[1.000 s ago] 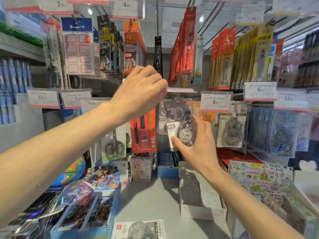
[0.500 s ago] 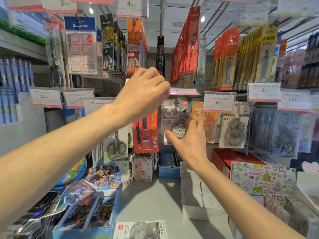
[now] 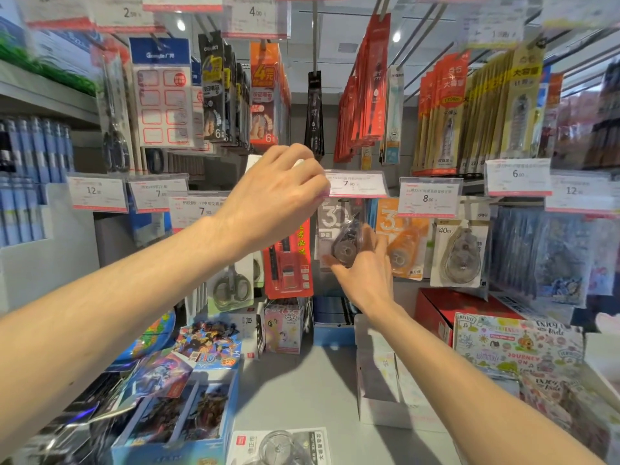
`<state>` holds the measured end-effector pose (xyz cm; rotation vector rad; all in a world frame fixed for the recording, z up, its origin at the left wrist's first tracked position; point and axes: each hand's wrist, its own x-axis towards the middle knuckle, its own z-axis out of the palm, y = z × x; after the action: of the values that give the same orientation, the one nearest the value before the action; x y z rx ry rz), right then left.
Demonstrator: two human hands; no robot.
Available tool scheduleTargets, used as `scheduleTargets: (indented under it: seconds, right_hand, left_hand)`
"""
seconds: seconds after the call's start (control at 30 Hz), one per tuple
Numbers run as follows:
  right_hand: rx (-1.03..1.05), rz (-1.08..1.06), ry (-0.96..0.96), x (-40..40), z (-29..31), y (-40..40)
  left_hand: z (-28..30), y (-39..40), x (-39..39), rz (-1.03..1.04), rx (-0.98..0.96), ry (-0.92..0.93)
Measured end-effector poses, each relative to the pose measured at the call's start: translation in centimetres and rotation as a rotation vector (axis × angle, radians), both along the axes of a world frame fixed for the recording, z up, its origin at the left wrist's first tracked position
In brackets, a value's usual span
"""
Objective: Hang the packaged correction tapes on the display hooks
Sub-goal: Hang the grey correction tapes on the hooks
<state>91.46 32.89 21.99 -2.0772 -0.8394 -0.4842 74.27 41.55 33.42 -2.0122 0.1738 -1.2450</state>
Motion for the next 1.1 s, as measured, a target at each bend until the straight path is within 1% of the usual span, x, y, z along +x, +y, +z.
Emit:
scheduleTargets:
  seconds: [0.07, 0.17, 0.23, 0.3, 0.37, 0.4, 0.53, 0.6, 0.63, 0.73, 0.8, 0.9, 1.0, 1.1]
  right_hand:
    - [0.023, 0.021, -0.024, 0.1, -0.7, -0.7]
    - [0.059, 0.099, 0.003, -0.2, -2.3, -2.2]
    - [0.002, 0.113, -0.009, -0.7, -3.8, -3.1]
    - [-0.100, 0.134, -0.007, -1.2, -5.4, -3.6]
    - [-0.245, 0.162, 0.017, -1.8, -6.8, -3.7]
    - [-0.317, 0.195, 0.033, -2.0, -7.5, -3.7]
    - [-0.641, 0.422, 0.188, -4.0, -10.7, -3.1]
    - [-0.787, 0.547, 0.225, -5.1, -12.6, -2.4]
    - [-0.839, 0.599, 0.233, -5.7, -13.3, -2.0]
    - [-0.910, 0.688, 0.267, -6.8, -15.2, -1.0]
    - [-0.959, 0.702, 0.217, -7.1, -15.9, -0.5]
    - [-1.011, 0.702, 0.141, -7.1, -16.6, -0.1]
    - [-0.985, 0.689, 0.124, -7.4, -16.7, -0.2]
    - [-0.913, 0.660, 0.153, -7.1, -16.1, -0.6]
  left_hand:
    - [-1.0, 0.3, -0.5, -0.015, 0.027, -0.001]
    - [-3.6, 0.9, -1.5, -0.062, 0.053, -0.003]
    - [-5.9, 1.4, -2.3, -0.072, 0.022, 0.035]
    - [-8.5, 2.4, -3.0, -0.043, -0.054, 0.119]
    - [-11.2, 3.6, -3.7, 0.020, -0.189, 0.266]
    - [-12.5, 4.1, -4.1, 0.079, -0.288, 0.366]
    - [-17.1, 5.7, -4.2, 0.444, -0.721, 0.784]
    - [-19.0, 6.5, -3.9, 0.531, -0.850, 0.926]
    - [-19.8, 6.8, -3.8, 0.559, -0.876, 0.970]
    - [-21.6, 7.6, -3.8, 0.617, -0.918, 1.043]
    - [-22.2, 7.8, -3.8, 0.625, -0.943, 1.075]
    - [-22.6, 8.2, -3.9, 0.605, -0.980, 1.070]
    - [-22.6, 8.3, -3.9, 0.604, -1.011, 1.069]
    - [-22.2, 7.9, -3.8, 0.586, -1.077, 1.069]
